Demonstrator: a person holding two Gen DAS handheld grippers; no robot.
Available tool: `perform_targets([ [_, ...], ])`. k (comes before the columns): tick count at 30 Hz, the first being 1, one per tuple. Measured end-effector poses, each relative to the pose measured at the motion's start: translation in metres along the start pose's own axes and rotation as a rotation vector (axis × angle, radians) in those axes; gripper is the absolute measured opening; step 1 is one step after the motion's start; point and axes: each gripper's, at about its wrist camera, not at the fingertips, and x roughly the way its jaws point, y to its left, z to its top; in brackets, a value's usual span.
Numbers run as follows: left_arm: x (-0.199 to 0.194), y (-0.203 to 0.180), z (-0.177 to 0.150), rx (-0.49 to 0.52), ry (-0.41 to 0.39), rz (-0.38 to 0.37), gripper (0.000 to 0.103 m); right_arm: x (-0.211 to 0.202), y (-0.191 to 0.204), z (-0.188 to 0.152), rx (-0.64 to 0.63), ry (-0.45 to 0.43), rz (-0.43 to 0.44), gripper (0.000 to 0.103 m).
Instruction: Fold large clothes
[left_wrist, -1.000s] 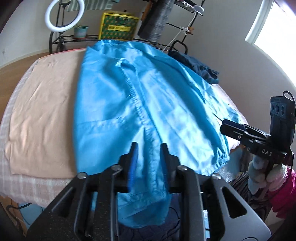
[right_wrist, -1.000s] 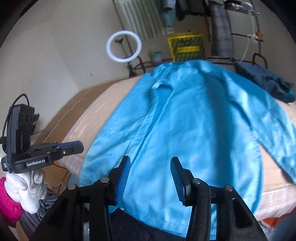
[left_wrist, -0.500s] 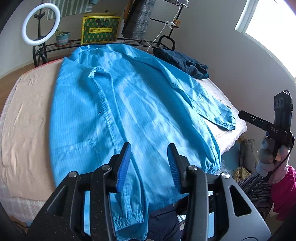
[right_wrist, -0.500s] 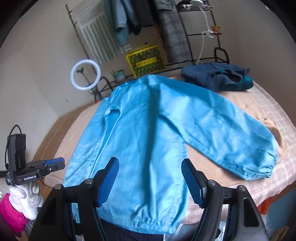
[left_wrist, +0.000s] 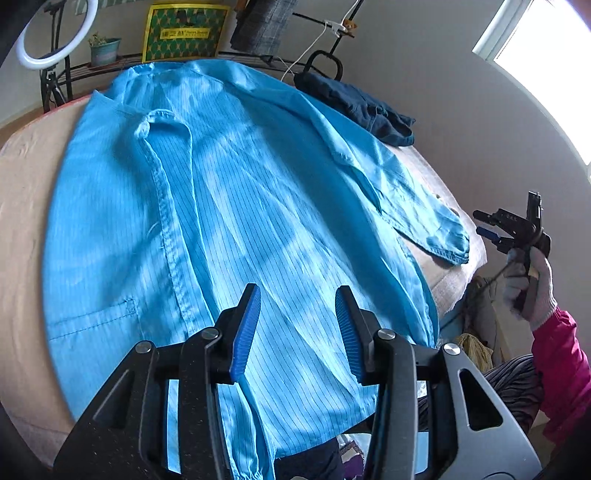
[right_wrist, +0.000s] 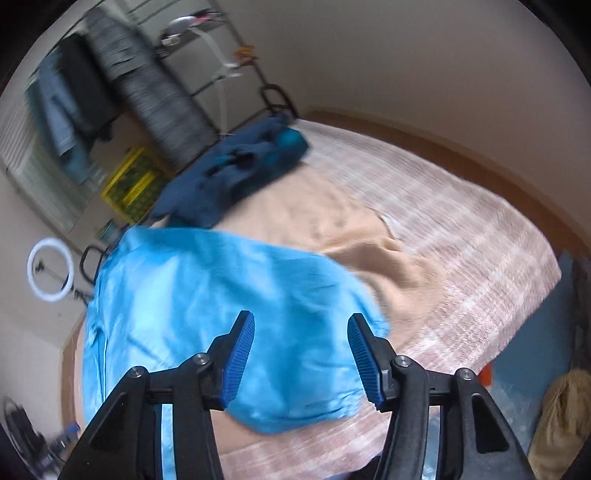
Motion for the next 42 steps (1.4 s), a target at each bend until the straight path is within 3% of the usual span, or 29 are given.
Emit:
perform_targets([
  [10,0.017,-0.002,0.005,-0.005,0.019,-0.017,0.043,0.036,-0.014,0.008,0.006,0.069,-0.035,0.053],
  [11,0.018,-0.002,0.006,-0.006,0.019,-0.016,0.043,0.038,-0.010,0.008,-0.009,0.074,-0.035,0.049],
  [15,0.016,0.002,0.005,-0.021,0.015,-0.005,0.043,0.041,0.006,0.000,-0.100,0.103,-0.058,0.012],
  [18,0.010,0.003,0.005,-0.024,0.004,-0.007,0.043,0.025,0.022,-0.003,-0.158,0.049,-0.092,0.002],
  [23,-0.001,0.007,0.005,-0.031,-0.021,-0.004,0.043,-0.022,0.057,-0.009,-0.251,-0.075,-0.082,0.000],
  [31,-0.024,0.023,0.011,-0.083,-0.081,0.004,0.043,-0.095,0.160,-0.047,-0.513,-0.247,0.057,0.000],
  [37,-0.040,0.037,0.014,-0.120,-0.117,0.003,0.043,-0.117,0.226,-0.090,-0.725,-0.234,0.150,0.000],
  [42,-0.048,0.048,0.015,-0.158,-0.137,0.005,0.043,-0.127,0.279,-0.146,-0.949,-0.207,0.255,0.000],
])
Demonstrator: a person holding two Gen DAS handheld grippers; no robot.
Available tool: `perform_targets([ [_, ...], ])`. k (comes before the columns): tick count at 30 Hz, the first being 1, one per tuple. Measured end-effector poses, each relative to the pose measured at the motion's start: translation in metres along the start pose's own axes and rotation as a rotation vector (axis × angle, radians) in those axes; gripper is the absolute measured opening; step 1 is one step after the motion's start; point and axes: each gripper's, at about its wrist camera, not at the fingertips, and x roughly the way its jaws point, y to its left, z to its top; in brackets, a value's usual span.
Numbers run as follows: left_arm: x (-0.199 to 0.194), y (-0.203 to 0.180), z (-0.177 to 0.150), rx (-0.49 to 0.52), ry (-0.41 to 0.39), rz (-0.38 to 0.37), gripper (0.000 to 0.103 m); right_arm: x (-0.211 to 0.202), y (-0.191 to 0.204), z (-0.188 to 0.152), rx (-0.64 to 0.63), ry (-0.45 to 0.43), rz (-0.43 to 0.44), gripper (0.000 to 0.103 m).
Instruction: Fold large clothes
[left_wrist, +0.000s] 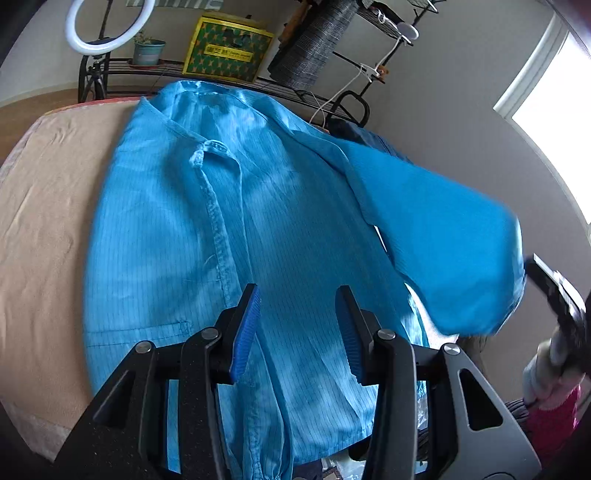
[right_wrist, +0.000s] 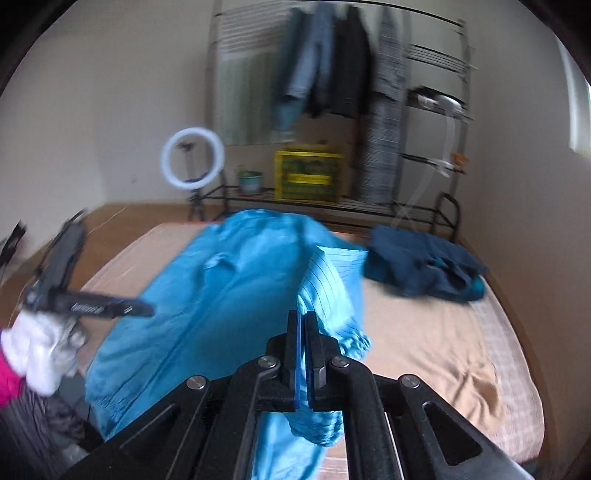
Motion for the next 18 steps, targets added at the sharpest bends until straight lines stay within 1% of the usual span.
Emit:
perform_targets([
  [2,-0.002,0.004,0.000,-0.011,-0.005,0.003,0.043,0.006,0.029,-0.005,-0.074,0.009,0.042,0.000],
  [4,-0.004,0.007,0.000,-0.016,-0.010,0.017,0.043,0.014,0.058,-0.019,-0.154,0.025,0.103,0.000],
  [6,-0.002,0.011,0.000,-0.020,-0.007,0.042,0.043,0.026,0.086,-0.035,-0.208,0.069,0.172,0.000],
  [8,0.001,0.014,-0.002,-0.036,0.008,0.040,0.043,0.039,0.109,-0.055,-0.285,0.119,0.149,0.000],
  [10,0.007,0.014,-0.004,-0.047,0.026,0.024,0.043,0.048,0.114,-0.065,-0.299,0.163,0.149,0.000],
  [11,0.011,0.013,-0.004,-0.047,0.039,0.014,0.043,0.052,0.110,-0.069,-0.280,0.187,0.148,0.000],
  [12,0.016,0.010,-0.006,-0.047,0.054,-0.001,0.043,0.058,0.099,-0.069,-0.233,0.207,0.148,0.003],
  [13,0.024,0.006,-0.007,-0.049,0.074,-0.025,0.043,0.058,0.088,-0.071,-0.199,0.212,0.146,0.013],
  [14,0.032,0.002,-0.008,-0.052,0.090,-0.039,0.043,0.060,0.075,-0.069,-0.149,0.221,0.156,0.019],
  [15,0.040,-0.003,-0.008,-0.061,0.109,-0.056,0.047,0.060,0.061,-0.067,-0.090,0.224,0.165,0.026],
  [17,0.062,-0.013,-0.009,-0.082,0.149,-0.098,0.054,0.062,0.036,-0.063,0.012,0.233,0.175,0.027],
  [18,0.071,-0.018,-0.009,-0.090,0.162,-0.111,0.054,0.065,0.023,-0.063,0.065,0.242,0.181,0.028],
])
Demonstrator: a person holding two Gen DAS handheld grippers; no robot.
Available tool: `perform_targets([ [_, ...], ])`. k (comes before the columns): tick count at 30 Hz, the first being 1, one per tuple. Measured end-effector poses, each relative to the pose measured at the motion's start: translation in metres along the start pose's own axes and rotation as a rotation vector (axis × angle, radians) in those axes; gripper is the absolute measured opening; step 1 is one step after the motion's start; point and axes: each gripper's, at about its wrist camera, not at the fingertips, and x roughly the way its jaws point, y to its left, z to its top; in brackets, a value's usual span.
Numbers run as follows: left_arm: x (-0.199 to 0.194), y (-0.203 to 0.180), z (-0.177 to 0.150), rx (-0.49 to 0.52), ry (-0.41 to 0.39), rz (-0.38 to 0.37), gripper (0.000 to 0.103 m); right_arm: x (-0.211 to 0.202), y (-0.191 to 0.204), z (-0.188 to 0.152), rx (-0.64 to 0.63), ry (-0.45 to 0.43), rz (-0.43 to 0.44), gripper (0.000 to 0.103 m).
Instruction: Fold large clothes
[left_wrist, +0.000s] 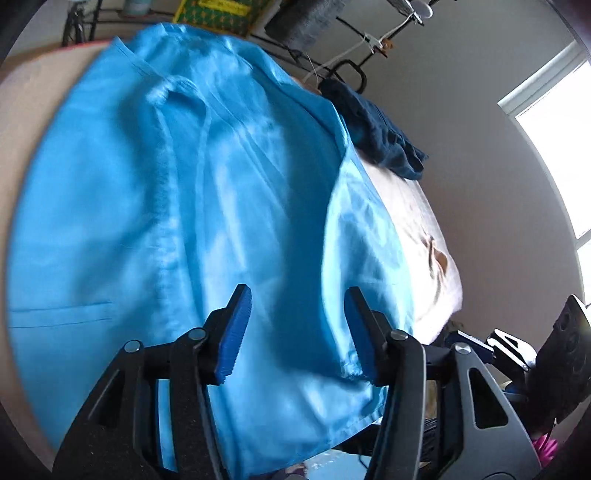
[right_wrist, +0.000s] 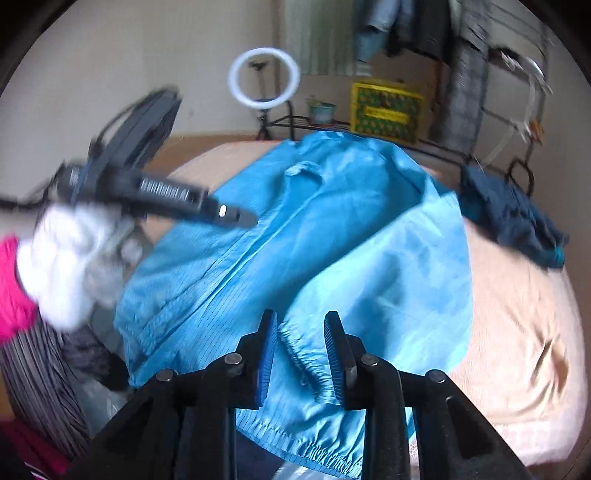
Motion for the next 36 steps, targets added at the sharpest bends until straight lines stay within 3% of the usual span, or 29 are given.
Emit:
perform_targets([
  [6,0.068,-0.027,0.004,0.051,0.090,0.050,0.054,0.002,-0.049,-0.004,0.150,0.013,-0.065,0.028],
  [7,0.078,-0.029,0.002,0.057,0.103,0.043,0.050,0.002,-0.054,-0.004,0.166,0.015,-0.072,0.028],
  [8,0.083,-0.031,0.001,0.064,0.108,0.051,0.020,0.002,-0.061,-0.005,0.185,0.019,-0.082,0.028],
  [9,0.089,-0.033,-0.001,0.078,0.118,0.078,0.000,0.001,-0.065,-0.005,0.196,0.020,-0.097,0.028],
  [12,0.084,-0.037,-0.010,0.092,0.090,0.075,0.000,0.000,-0.081,-0.008,0.237,0.031,-0.129,0.028],
  [18,0.037,-0.038,-0.044,0.069,0.007,0.047,0.000,0.007,-0.110,-0.007,0.302,0.063,-0.131,0.028],
  [22,0.013,-0.028,-0.080,-0.029,-0.030,0.012,0.000,0.015,-0.126,0.002,0.330,0.074,-0.126,0.028],
  [29,0.014,-0.023,-0.134,-0.156,0.007,-0.058,0.000,0.040,-0.148,0.026,0.330,0.076,-0.118,0.028],
  [33,0.012,-0.026,-0.134,-0.116,-0.006,-0.008,0.000,0.055,-0.158,0.035,0.341,0.084,-0.071,0.030],
  [36,0.004,-0.020,-0.132,-0.127,-0.003,-0.015,0.000,0.064,-0.175,0.040,0.397,0.075,-0.021,0.032],
])
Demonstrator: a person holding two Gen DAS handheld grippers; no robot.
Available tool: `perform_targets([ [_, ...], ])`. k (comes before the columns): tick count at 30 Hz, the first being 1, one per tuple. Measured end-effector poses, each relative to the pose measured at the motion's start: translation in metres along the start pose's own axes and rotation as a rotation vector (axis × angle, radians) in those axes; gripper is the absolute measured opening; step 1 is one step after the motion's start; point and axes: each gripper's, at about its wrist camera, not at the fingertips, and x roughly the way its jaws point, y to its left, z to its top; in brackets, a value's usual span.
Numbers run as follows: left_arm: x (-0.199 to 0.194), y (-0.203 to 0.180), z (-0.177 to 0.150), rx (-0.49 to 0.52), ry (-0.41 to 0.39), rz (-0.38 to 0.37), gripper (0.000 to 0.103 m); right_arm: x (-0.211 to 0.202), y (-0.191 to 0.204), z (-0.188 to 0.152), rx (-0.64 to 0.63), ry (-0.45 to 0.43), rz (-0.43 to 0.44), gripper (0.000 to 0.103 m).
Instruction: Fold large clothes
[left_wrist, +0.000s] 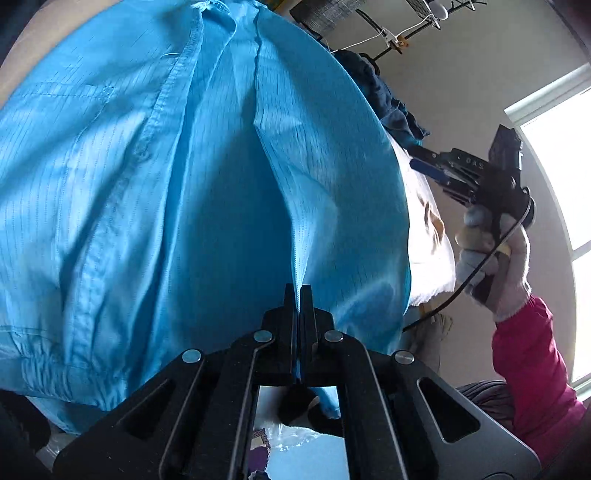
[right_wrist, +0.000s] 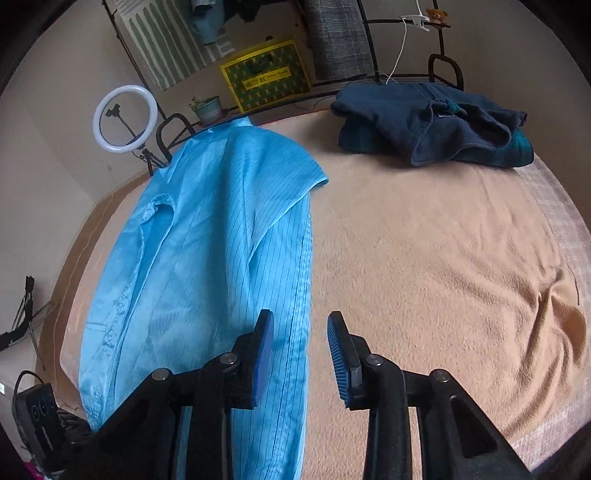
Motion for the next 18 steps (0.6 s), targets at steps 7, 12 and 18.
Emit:
perform_targets([
  [7,0.006,-0.012,-0.002,0.032,0.036,-0.014,0.000,0.041,-0.028,0.050,0.180,0.022,0.197,0.035],
  [12,0.003,-0.008,-0.005,0.010,0.058,-0.032,0.000,0.087,-0.023,0.084,0.172,0.042,0.200,0.037],
  [18,-0.007,0.006,-0.008,-0.041,0.103,-0.068,0.000,0.127,-0.028,0.110,0.196,0.061,0.177,0.002],
])
